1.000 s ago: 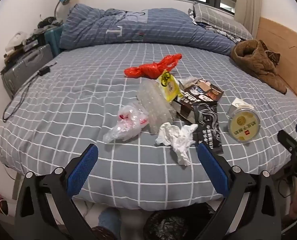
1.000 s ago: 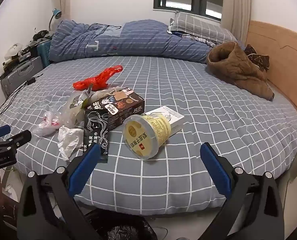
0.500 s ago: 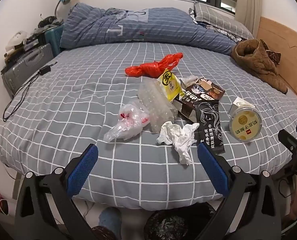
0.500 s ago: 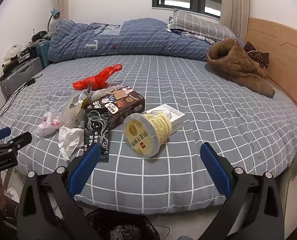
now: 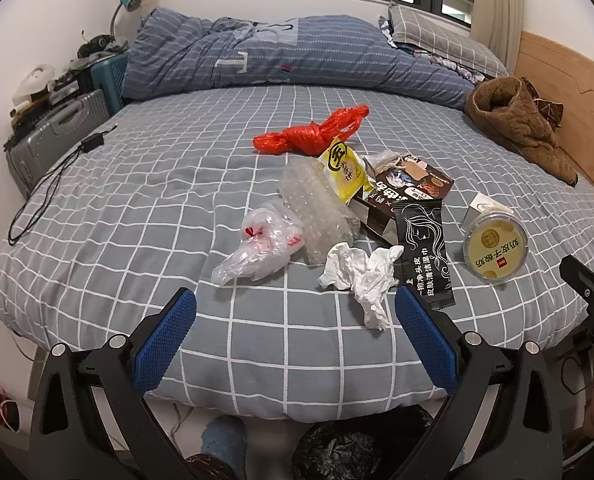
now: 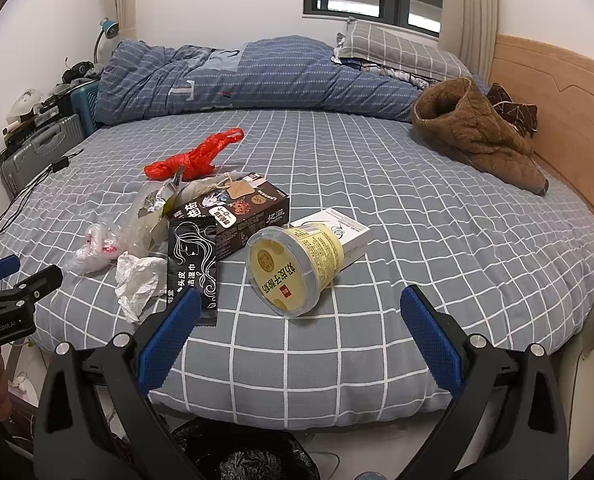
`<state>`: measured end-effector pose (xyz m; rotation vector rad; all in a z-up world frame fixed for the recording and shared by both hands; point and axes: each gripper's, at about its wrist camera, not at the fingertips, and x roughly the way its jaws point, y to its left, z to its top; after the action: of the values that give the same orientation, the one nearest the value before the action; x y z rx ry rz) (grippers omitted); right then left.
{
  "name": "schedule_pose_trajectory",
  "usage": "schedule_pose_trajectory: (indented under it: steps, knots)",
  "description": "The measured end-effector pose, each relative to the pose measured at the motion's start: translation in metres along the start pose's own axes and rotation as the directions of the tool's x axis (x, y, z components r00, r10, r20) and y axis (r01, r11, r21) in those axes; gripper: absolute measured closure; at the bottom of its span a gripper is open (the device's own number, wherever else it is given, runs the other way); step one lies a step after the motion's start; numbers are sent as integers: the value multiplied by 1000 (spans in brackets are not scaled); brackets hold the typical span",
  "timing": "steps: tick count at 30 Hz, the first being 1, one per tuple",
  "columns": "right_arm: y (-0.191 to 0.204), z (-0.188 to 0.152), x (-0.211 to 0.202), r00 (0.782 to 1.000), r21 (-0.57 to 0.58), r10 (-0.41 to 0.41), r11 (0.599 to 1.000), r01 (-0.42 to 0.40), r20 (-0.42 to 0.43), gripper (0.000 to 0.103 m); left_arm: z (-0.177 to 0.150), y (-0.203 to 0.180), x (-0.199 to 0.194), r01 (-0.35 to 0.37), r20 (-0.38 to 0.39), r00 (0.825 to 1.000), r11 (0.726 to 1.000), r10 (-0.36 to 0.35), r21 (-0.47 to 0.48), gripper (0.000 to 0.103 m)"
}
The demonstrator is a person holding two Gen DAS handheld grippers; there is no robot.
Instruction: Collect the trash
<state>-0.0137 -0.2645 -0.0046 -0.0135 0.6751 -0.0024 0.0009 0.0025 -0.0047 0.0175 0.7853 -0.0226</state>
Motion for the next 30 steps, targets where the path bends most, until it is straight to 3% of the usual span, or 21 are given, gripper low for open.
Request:
schedule_pose_trajectory:
  steps: [30]
  knots:
    - [2, 1, 0, 1000, -11, -2, 1000, 2, 1, 7, 0, 1, -3, -29, 8, 1000, 1000, 28, 5, 6]
